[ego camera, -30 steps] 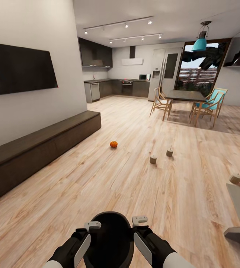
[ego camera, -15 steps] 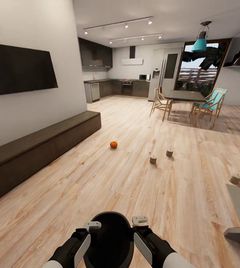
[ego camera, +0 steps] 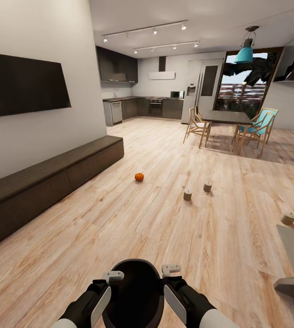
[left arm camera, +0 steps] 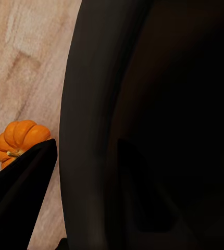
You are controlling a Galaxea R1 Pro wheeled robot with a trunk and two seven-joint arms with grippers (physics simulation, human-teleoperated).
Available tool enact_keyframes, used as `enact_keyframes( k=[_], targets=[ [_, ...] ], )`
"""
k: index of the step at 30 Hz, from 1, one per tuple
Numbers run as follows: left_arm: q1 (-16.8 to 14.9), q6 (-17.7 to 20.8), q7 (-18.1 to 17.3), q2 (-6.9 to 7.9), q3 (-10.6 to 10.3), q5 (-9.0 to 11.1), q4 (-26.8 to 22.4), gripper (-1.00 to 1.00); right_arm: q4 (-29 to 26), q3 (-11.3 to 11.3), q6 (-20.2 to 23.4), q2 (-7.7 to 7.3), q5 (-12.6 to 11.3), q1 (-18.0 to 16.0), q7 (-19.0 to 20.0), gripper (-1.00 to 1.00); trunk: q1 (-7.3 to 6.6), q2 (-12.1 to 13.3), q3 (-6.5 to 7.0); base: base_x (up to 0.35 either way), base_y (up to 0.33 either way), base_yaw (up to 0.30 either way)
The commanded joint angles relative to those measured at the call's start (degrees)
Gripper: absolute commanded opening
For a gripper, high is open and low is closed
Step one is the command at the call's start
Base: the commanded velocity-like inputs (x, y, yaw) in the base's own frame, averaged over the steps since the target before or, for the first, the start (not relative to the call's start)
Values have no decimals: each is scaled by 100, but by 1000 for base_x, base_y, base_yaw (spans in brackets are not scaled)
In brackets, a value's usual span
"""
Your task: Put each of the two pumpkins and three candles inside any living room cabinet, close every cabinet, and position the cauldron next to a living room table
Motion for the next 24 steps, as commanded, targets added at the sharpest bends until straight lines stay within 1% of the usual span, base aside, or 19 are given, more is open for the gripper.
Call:
enact_keyframes(
  k=[1,13,20,24],
  targets=[
    [-2,36,65,8,-40,29,-5,-100,-10,17,27,0,58,-9,-57,-100,-2,-3,-5,-111,29,0],
    [-2,36,65,11,-40,29,-5,-100,-19,17,26,0,58,-10,-56,-100,-2,-3,-5,-141,98,-11],
    [-2,36,65,12,-40,29,-5,-100,-19,17,26,0,58,-7,-49,-100,-2,-3,-5,-127,115,-230],
    [-2,36,65,11,-40,29,-5,-100,-19,17,26,0,63,-8,24,-100,-2,-3,-5,-125,116,-273]
  ],
)
